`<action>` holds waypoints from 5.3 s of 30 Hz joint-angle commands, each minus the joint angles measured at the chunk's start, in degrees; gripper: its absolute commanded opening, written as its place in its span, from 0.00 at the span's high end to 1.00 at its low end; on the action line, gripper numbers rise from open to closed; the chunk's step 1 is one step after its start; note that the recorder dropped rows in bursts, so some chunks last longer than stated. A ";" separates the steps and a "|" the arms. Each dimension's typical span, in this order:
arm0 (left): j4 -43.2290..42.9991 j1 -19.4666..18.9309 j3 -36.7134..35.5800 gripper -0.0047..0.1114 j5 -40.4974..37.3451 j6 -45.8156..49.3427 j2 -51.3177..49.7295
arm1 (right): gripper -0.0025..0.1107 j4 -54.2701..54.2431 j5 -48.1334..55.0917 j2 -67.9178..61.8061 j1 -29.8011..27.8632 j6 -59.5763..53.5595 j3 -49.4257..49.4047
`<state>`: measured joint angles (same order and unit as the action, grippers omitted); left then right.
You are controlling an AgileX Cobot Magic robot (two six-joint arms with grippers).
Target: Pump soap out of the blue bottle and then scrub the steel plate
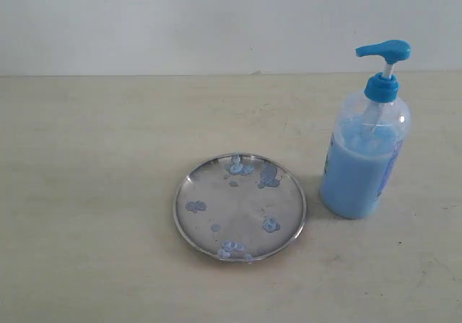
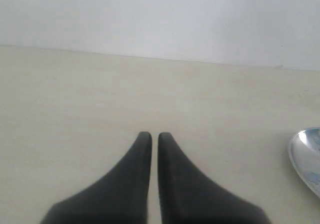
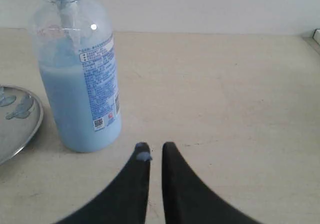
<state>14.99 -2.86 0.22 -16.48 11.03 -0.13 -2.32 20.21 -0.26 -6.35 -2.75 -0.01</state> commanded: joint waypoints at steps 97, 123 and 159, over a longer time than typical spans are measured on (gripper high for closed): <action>0.09 -0.23 -0.22 0.92 0.31 0.18 0.13 | 0.05 -4.61 -87.69 -109.46 18.92 -9.98 24.31; 0.09 -0.23 -0.22 0.92 0.31 0.18 0.13 | 0.98 -3.02 -82.53 -115.28 18.92 -12.22 29.98; 5.89 -0.23 -0.22 0.92 1.25 -4.10 0.13 | 0.98 5.86 -79.31 -115.28 18.92 -18.57 29.98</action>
<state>14.24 -2.86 0.22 -16.48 10.63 -0.13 2.51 -64.86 -115.14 12.57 -20.94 30.47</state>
